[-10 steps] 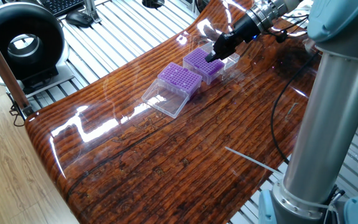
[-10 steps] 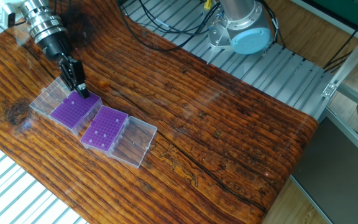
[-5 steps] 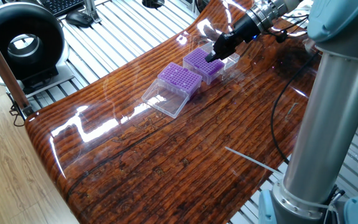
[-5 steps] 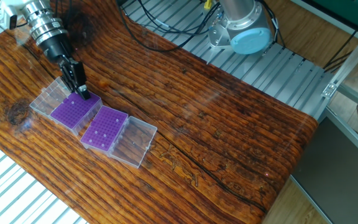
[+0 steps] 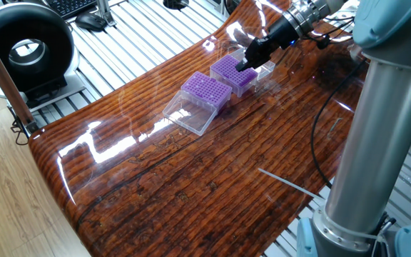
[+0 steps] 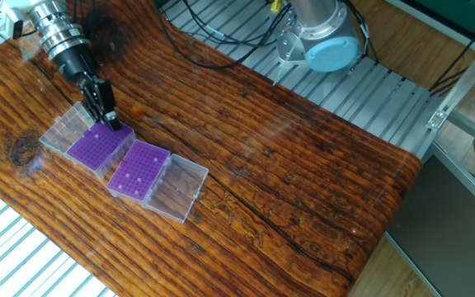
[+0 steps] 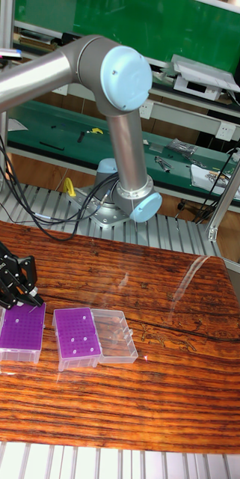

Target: Transfer all small pipette tips from one holder to another

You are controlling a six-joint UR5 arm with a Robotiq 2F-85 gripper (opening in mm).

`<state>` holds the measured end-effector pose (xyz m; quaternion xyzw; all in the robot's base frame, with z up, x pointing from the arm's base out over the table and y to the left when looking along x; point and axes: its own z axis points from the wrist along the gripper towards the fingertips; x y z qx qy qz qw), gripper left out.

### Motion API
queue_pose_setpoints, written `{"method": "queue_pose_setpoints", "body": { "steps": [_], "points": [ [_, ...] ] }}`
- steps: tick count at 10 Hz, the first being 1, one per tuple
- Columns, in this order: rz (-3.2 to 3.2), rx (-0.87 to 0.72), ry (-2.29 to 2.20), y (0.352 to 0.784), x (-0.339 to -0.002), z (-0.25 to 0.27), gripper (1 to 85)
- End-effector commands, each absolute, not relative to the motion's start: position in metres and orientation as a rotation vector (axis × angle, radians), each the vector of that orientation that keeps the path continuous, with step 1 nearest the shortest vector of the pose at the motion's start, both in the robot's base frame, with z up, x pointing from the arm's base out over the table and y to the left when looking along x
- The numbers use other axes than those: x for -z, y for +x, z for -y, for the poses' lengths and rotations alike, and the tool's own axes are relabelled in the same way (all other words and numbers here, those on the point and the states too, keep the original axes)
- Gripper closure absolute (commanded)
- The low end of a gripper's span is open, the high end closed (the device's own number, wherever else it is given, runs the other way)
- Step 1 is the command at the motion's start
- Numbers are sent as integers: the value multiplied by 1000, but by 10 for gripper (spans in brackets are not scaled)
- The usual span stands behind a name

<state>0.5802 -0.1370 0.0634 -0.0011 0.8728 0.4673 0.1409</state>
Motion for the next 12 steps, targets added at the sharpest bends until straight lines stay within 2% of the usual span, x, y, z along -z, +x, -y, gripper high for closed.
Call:
{"method": "queue_pose_setpoints", "body": {
  "steps": [1,10,12],
  "points": [
    [-2507,-1346,-7,583,-64,140,847],
    [-2553,-1288,69,587,-68,133,847],
    [-2586,-1225,55,587,-59,143,847]
  ]
}}
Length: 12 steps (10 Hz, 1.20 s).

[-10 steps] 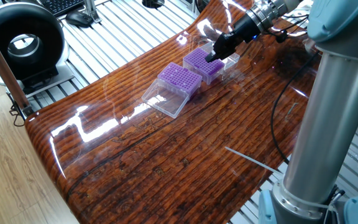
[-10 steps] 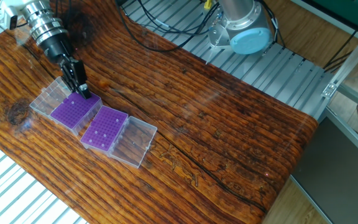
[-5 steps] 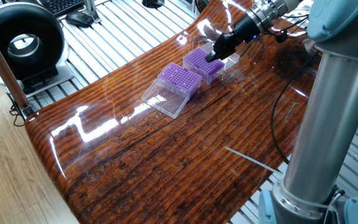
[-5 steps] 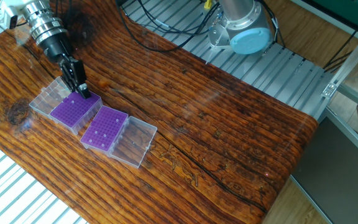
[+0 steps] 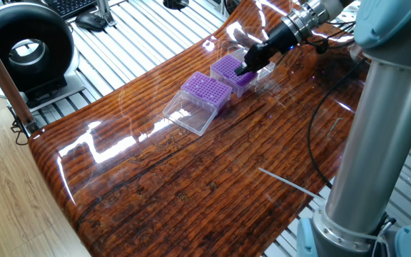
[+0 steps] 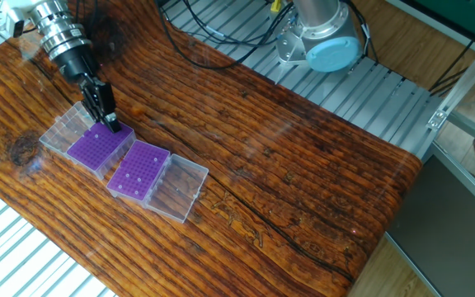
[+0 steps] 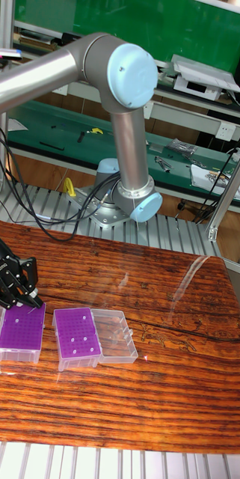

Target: Transfer all small pipette tips from one holder to another

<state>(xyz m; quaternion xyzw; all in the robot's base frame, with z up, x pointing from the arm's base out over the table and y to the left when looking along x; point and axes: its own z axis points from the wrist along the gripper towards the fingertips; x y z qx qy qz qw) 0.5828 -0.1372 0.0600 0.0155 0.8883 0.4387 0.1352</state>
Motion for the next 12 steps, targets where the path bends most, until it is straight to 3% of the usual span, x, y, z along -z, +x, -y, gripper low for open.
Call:
{"method": "queue_pose_setpoints", "body": {
  "steps": [1,6,12],
  "points": [
    [-2592,-1196,51,588,-54,143,847],
    [-2628,-1168,33,579,-53,162,847],
    [-2725,-972,27,582,-24,170,847]
  ]
}}
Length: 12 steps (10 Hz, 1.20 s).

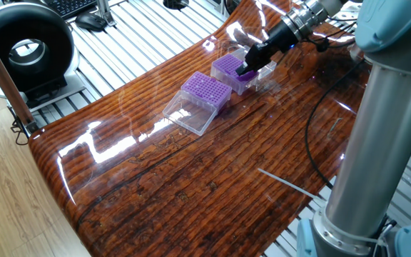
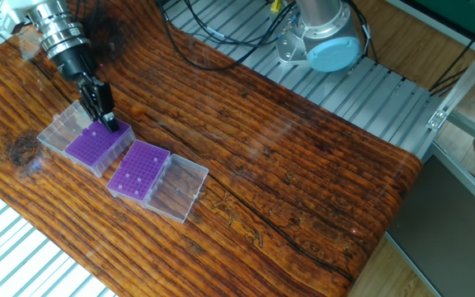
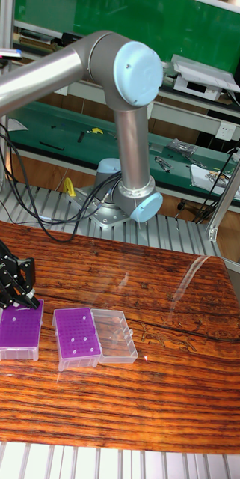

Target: Transfer all small pipette tips from one holder to another

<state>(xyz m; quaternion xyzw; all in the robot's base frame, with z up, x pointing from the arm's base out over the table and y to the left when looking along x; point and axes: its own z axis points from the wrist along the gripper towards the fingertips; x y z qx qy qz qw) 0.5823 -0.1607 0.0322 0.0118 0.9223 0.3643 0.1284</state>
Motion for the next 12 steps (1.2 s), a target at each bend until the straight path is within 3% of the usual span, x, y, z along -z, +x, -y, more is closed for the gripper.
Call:
{"method": "queue_pose_setpoints", "body": {
  "steps": [1,5,7,9,10,12],
  "points": [
    [-2774,-889,36,581,-20,171,847],
    [-2867,-770,77,579,-22,177,763],
    [-2943,-668,124,576,-30,195,783],
    [-2969,-473,282,590,-37,139,777],
    [-2944,-451,261,591,-28,126,723],
    [-3035,-392,209,562,-48,185,700]
  ]
}}
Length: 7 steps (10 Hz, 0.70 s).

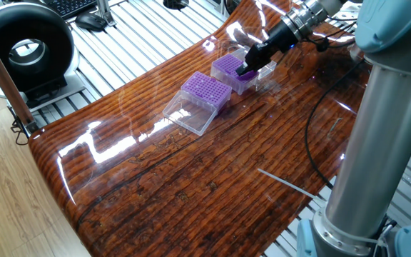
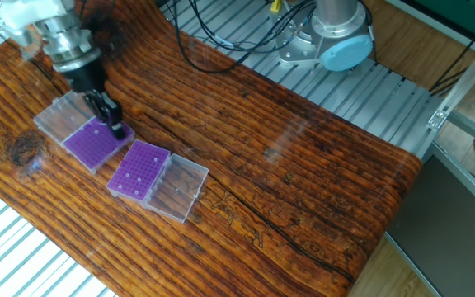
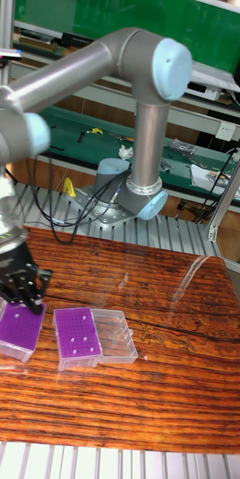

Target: Transfer all small pipette tips from one holder to another

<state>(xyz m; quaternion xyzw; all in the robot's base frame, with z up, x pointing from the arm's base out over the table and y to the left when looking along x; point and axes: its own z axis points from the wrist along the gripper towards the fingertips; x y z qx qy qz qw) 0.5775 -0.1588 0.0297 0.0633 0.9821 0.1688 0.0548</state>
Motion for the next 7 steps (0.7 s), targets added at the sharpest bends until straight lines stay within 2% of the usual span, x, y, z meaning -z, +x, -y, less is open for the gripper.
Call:
{"method": "queue_pose_setpoints", "body": {
  "steps": [1,2,3,4,5,7],
  "points": [
    [-3037,-364,168,546,-61,213,680],
    [-3074,-268,152,534,-62,224,697],
    [-3094,-202,155,530,-64,225,673],
    [-3114,-180,123,523,-65,227,593],
    [-3115,-122,100,519,-67,234,560],
    [-3105,-111,105,519,-69,233,560]
  ]
}}
